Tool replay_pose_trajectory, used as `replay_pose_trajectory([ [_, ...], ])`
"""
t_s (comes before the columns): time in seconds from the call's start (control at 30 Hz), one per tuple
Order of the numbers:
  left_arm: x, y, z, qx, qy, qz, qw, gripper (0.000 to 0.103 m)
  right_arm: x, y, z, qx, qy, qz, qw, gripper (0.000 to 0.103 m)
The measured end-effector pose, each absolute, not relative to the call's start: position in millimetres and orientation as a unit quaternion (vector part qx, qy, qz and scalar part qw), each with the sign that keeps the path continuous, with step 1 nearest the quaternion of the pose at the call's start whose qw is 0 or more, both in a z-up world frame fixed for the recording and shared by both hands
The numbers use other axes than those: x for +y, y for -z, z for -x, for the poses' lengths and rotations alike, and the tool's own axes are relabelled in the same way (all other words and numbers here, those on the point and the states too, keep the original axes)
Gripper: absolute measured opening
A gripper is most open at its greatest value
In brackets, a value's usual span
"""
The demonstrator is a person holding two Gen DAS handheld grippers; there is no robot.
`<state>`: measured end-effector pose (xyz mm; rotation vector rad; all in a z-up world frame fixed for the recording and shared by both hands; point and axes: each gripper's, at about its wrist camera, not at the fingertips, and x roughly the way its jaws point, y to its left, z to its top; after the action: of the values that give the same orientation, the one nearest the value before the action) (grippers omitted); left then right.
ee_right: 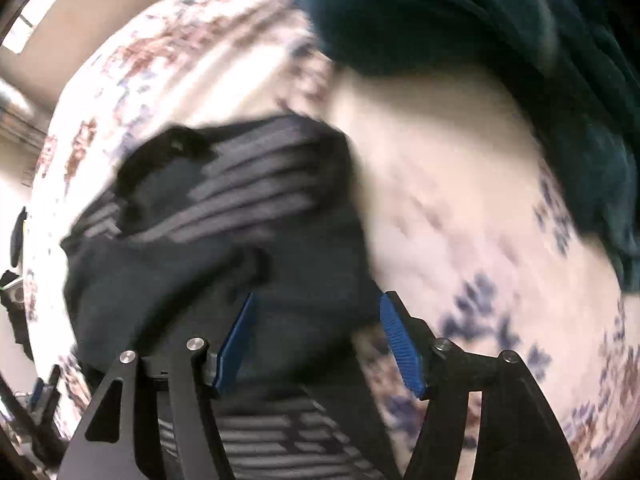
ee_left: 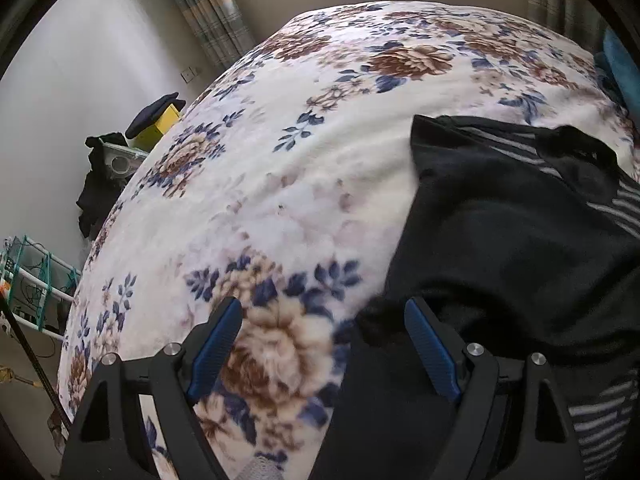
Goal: Fold small clothes
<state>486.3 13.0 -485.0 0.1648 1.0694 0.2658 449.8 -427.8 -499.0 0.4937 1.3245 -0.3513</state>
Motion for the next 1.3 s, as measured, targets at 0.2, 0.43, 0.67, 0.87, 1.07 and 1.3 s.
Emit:
replay_pose_trajectory([
  [0.2,7.9,503.0,-479.4,0.522,-0.135,-0.093,0.837,0.083,-464.5,560.3,-431.4,0.580,0.167,-0.383,0.699,0.049],
  [0.43,9.6,515.7,-456.1,0.534,-0.114,-0.131,0.827,0.083,-439.2,551.4,-423.4,0.613,0.169,-0.290,0.715,0.057],
  [0.67,61.2,534.4,-374.9,0.619,-0.073,-0.110,0.774,0.083,-402.6,537.1,-290.2,0.683,0.146,-0.188,0.690,0.063],
  [0.87,87.4,574.4,-317.0,0.691,-0.040,-0.069,0.719,0.083,-377.6,580.9,-181.6,0.740,0.140,-0.209,0.624,0.063],
  [1.07,81.7,570.0,-304.0,0.667,-0.001,-0.047,0.744,0.000,-365.3,606.6,-130.5,0.721,0.153,-0.273,0.618,0.062],
  [1.3,135.7,573.1,-282.6,0.680,-0.066,-0.057,0.728,0.005,-358.5,578.9,-80.4,0.697,0.159,-0.288,0.638,0.005],
])
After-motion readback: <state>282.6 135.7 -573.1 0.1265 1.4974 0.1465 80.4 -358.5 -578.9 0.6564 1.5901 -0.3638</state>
